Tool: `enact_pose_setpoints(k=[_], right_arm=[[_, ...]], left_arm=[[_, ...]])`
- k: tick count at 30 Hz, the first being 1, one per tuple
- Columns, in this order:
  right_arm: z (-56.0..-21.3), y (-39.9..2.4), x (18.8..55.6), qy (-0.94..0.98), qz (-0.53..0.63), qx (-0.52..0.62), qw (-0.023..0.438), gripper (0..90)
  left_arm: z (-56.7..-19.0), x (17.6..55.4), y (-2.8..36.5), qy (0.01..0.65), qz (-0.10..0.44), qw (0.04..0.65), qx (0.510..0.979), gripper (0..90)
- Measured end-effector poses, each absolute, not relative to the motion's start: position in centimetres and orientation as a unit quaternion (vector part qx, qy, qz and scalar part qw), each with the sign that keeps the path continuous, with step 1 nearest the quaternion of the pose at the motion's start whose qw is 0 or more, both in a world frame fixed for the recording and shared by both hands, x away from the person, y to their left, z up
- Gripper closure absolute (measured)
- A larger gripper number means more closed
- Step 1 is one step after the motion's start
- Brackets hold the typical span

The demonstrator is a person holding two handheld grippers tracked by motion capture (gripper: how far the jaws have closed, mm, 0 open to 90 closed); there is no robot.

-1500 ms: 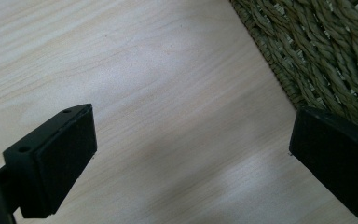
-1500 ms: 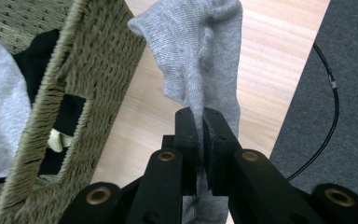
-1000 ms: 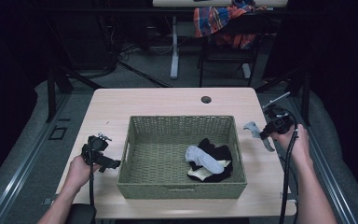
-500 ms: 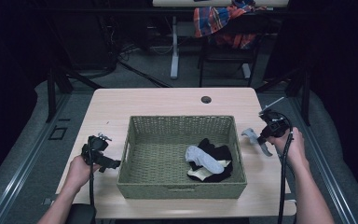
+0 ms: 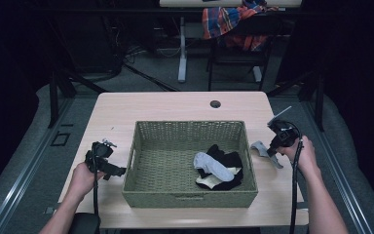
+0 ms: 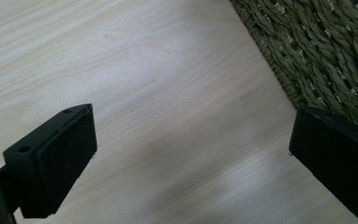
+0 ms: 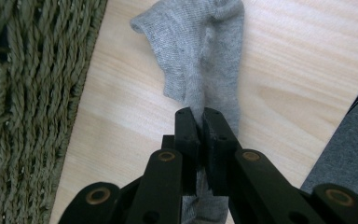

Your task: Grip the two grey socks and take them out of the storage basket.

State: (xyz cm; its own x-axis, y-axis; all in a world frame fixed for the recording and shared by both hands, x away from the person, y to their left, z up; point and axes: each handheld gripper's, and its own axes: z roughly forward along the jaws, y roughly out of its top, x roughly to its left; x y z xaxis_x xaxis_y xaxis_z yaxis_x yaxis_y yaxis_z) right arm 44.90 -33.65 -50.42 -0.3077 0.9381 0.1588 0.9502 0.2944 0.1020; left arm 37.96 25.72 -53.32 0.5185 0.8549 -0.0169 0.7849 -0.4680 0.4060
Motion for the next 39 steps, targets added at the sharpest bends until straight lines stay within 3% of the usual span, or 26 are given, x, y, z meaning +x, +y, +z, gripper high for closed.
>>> enact_pose_setpoints(k=[3,7,19,26,33,39], right_arm=[[-50.3,-33.6,44.9,-0.807,-0.090,-0.583,0.038,83.9],[-49.8,-33.6,44.9,-0.810,-0.098,-0.576,0.041,74.2],[-44.2,-33.5,43.6,-0.814,-0.166,-0.556,-0.010,39.4],[-41.0,-30.6,42.3,-0.834,-0.193,-0.515,-0.043,17.4],[-39.1,-26.7,40.8,-0.858,-0.220,-0.461,-0.060,11.0],[-39.0,-23.8,40.0,-0.872,-0.222,-0.434,-0.048,3.4]], left_arm=[[-53.3,38.0,25.7,0.482,0.094,0.185,0.851,0.9],[-53.3,38.0,25.7,0.481,0.094,0.185,0.851,1.0],[-53.4,38.0,25.7,0.481,0.092,0.184,0.852,1.0],[-53.4,38.1,25.6,0.480,0.092,0.184,0.853,0.9],[-53.4,38.2,25.6,0.478,0.093,0.184,0.854,1.0],[-53.4,38.2,25.5,0.477,0.093,0.185,0.854,0.9]])
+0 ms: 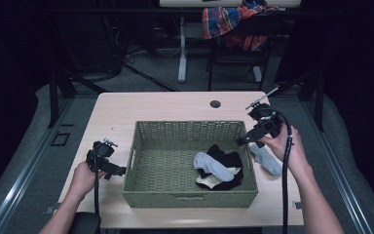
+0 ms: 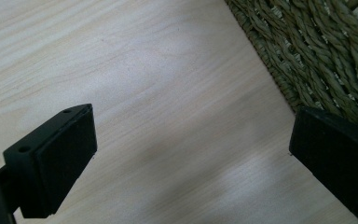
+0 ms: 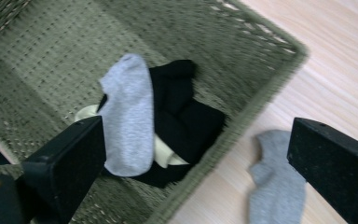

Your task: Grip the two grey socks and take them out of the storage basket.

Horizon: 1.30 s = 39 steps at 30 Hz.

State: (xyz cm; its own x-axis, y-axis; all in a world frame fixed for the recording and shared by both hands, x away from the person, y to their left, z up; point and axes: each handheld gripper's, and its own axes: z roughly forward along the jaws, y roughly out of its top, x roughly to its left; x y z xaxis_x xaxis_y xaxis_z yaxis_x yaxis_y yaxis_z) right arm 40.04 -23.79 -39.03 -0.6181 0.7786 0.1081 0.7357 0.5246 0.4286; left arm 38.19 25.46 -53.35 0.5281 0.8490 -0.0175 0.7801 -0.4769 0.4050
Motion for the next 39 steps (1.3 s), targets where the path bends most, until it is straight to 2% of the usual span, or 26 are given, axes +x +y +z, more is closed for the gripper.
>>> enact_pose_setpoints(k=[6,18,33,37,39], right_arm=[[-39.9,-22.4,40.0,0.880,0.214,0.422,0.034,0.0],[-41.8,-18.6,39.8,0.904,0.197,0.379,0.015,0.0],[-45.3,-16.3,40.5,0.912,0.161,0.376,-0.009,0.2],[-46.5,-15.4,40.5,0.917,0.141,0.372,-0.017,5.5],[-47.1,-15.0,40.5,0.921,0.135,0.366,-0.023,13.6]], left_arm=[[-53.3,38.1,25.5,0.476,0.094,0.187,0.854,0.9],[-53.2,37.9,25.8,0.482,0.096,0.184,0.851,0.9],[-53.2,37.9,25.7,0.478,0.094,0.185,0.853,0.9],[-53.3,38.0,25.7,0.478,0.093,0.185,0.853,0.9],[-53.3,37.9,25.8,0.480,0.094,0.187,0.852,0.9]])
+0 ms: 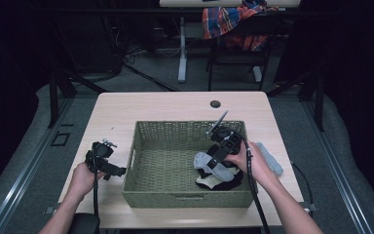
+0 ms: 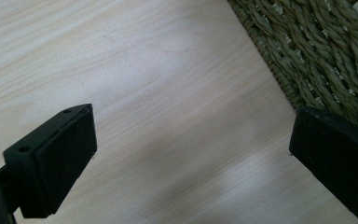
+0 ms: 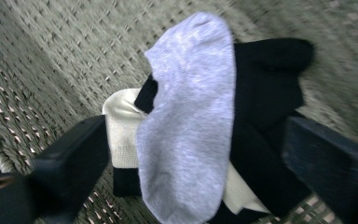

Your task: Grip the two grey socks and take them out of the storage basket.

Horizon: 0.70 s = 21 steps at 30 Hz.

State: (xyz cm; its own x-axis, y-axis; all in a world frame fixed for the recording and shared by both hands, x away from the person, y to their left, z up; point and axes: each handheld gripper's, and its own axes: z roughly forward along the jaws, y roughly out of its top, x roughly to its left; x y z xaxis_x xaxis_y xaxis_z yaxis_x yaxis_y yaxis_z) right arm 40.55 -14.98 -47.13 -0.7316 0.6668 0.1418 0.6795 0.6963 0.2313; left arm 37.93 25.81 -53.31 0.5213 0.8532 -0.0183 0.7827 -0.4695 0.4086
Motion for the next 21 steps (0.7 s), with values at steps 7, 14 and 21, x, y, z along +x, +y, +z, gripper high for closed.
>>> enact_pose_setpoints(k=[7,14,21], right_arm=[[-49.1,-13.1,40.1,-0.933,-0.098,-0.344,0.040,35.9],[-50.4,-12.9,40.0,-0.943,-0.053,-0.328,0.028,73.6],[-49.2,-13.8,40.1,-0.936,-0.069,-0.345,0.023,85.9]], left_arm=[[-53.2,37.9,25.8,0.478,0.094,0.189,0.853,0.9],[-53.2,37.8,25.8,0.480,0.095,0.189,0.851,1.0],[-53.2,37.8,25.7,0.478,0.095,0.187,0.853,1.0]])
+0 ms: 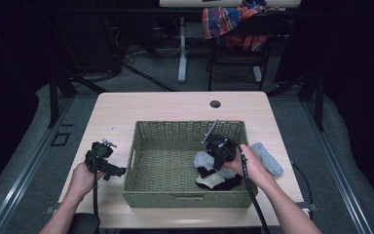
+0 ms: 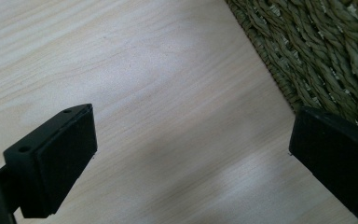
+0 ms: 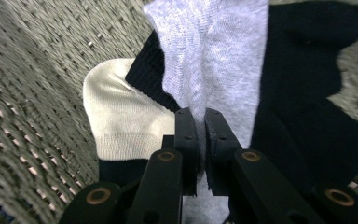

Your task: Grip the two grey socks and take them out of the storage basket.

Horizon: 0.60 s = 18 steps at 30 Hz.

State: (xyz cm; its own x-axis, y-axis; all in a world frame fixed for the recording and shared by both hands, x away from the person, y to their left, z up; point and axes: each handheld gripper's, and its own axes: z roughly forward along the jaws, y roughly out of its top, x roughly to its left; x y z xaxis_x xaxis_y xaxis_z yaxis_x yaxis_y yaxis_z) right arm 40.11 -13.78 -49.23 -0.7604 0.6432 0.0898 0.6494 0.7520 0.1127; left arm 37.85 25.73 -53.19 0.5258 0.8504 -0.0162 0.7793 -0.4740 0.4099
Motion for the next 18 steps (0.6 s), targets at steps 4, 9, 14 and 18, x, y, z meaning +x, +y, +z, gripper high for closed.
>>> enact_pose_setpoints(k=[4,9,14,18], right_arm=[[-47.2,-14.1,39.5,-0.935,-0.089,-0.344,0.006,85.9],[-45.3,-14.9,39.4,-0.929,-0.113,-0.351,-0.012,85.9],[-44.1,-15.5,39.4,-0.925,-0.129,-0.357,-0.018,86.0],[-43.3,-15.8,39.5,-0.923,-0.135,-0.359,-0.026,86.0]], left_arm=[[-53.2,37.9,25.7,0.478,0.095,0.186,0.853,1.1],[-53.2,37.8,25.7,0.478,0.095,0.186,0.853,1.1],[-53.2,37.9,25.7,0.477,0.094,0.186,0.854,1.1],[-53.3,37.9,25.7,0.480,0.095,0.186,0.852,1.1]])
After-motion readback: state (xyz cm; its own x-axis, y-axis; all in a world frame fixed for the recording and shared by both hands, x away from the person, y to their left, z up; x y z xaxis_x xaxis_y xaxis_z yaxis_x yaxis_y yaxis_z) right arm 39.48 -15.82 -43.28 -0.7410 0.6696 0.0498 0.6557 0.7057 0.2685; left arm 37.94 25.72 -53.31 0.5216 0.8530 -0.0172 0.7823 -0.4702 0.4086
